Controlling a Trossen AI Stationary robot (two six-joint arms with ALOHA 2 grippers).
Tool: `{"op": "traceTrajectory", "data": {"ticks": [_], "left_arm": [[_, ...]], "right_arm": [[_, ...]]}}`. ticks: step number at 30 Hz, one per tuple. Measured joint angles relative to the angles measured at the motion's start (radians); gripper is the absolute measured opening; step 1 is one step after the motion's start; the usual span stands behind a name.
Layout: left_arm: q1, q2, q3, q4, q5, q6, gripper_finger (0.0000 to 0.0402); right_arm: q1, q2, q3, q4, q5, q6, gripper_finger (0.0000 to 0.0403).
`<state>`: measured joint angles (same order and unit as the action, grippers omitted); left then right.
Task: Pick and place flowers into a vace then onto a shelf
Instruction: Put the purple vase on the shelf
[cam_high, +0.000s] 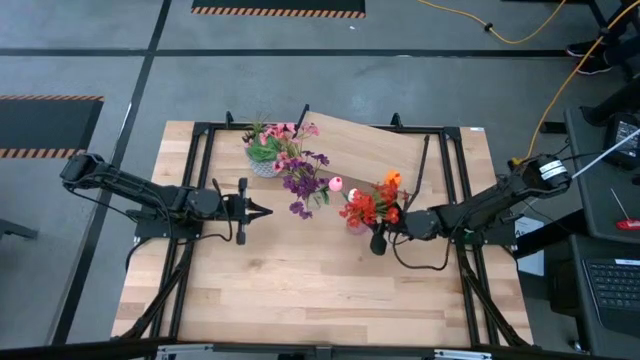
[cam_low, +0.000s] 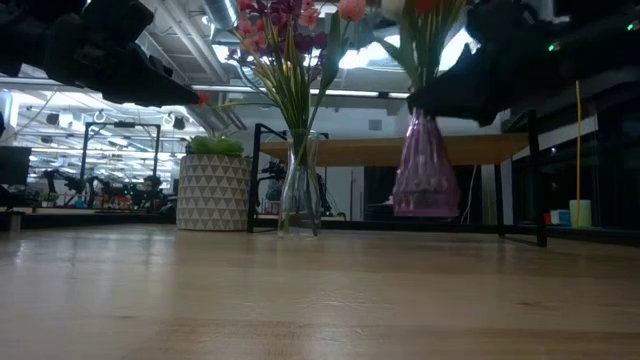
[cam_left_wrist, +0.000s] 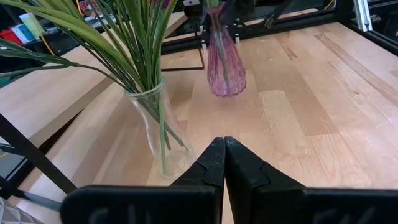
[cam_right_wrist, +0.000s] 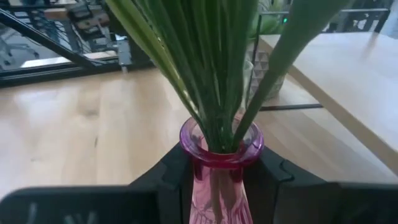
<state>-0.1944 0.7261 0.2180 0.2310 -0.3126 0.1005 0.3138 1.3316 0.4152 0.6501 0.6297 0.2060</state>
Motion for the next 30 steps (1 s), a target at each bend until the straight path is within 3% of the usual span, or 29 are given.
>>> {"op": "traceTrajectory", "data": {"ticks": [11,21,27,30], "left_arm": [[0.000,0.000,0.000,0.000,0.000,-0.002,0.0001],[0.000,0.000,0.000,0.001,0.000,-0.008,0.0002],[0.000,0.000,0.000,0.001,-0.007,-0.008,0.0001],[0.000,0.000,0.000,0.001,-0.008,-0.008,0.0002]], "right_arm": [[0.079,-0.133,0.018,-0.113,0.043,-0.029,0.0098],[0.099,-0.151,0.313,-0.535,0.063,-0.053,0.0098],[0.092,-0.165,0.465,-0.741,0.189,-0.083,0.0098],[0.059,-0.213,0.476,-0.764,0.197,-0.081,0.0098]]}}
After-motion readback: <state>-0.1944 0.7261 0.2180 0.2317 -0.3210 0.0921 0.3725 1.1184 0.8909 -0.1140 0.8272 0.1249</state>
